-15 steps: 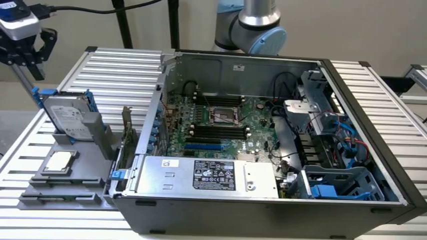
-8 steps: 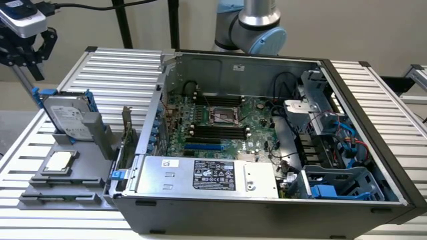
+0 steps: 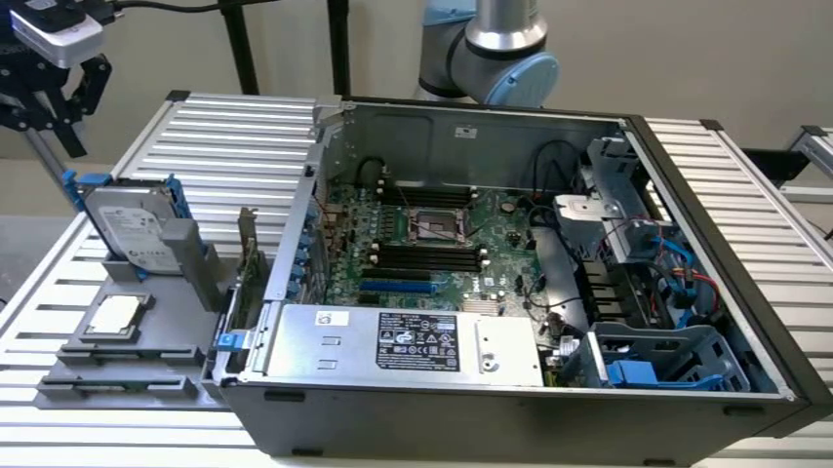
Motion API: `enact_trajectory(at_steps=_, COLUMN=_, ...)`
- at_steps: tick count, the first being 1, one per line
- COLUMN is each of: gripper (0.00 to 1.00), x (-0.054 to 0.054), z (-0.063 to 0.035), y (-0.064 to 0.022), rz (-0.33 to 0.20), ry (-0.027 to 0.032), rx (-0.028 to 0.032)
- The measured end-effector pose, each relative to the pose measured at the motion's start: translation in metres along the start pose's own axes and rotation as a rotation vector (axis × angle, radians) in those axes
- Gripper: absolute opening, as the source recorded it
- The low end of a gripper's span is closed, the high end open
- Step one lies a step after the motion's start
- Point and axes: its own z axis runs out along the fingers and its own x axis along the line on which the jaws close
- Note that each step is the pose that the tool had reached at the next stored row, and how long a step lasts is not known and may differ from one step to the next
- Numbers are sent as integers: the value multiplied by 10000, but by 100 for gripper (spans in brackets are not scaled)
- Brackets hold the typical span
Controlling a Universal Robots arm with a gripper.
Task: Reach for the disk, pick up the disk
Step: 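Pick up the disk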
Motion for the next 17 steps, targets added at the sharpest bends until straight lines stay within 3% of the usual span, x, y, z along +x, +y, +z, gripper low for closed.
enact_trajectory(at_steps=17, gripper=11, x=0, z=6, y=0, rz=-3088, ry=114, rx=3)
